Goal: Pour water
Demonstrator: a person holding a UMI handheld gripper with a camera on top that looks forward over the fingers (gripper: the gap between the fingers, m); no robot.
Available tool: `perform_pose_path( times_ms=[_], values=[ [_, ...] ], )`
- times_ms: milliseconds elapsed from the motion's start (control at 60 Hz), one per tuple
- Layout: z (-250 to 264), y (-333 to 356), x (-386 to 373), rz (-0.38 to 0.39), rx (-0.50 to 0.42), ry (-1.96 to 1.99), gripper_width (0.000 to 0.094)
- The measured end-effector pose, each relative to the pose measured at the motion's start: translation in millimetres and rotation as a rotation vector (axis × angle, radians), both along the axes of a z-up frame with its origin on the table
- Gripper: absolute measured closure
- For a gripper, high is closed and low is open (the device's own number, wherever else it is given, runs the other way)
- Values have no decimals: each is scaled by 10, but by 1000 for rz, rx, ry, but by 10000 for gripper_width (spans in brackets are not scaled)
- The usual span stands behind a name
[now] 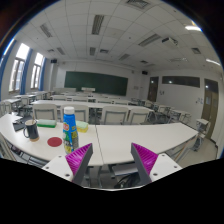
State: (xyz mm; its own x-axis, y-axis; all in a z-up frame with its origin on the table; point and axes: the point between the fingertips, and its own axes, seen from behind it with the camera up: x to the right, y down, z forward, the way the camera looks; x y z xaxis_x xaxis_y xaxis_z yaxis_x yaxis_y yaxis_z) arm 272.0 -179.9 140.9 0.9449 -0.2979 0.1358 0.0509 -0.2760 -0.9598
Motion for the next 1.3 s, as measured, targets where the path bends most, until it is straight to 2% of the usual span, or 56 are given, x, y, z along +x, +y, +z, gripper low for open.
perform_pose_path(
  times_ms=[200,433,533,633,750,800,817,867,967,1117,1300],
  values=[
    [37,24,-303,51,-13,10,112],
    [-215,643,-841,209,27,84,114],
    [-299,1062,-1137,227,77,111,116],
    [-456,1465,-1305,236,87,113,116],
    [-579,1839,-1314,206,97,93,123],
    [-644,1912,-1272,185,90,100,208],
    [-680,1926,-1259,176,83,107,346],
    [-621,1914,-1205,136,127,119,396],
    [-663,1989,-1261,107,136,66,528],
    [-607,2035,-1409,162,87,-79,560],
    [201,2281,-1943,250,22,-787,561]
  ],
)
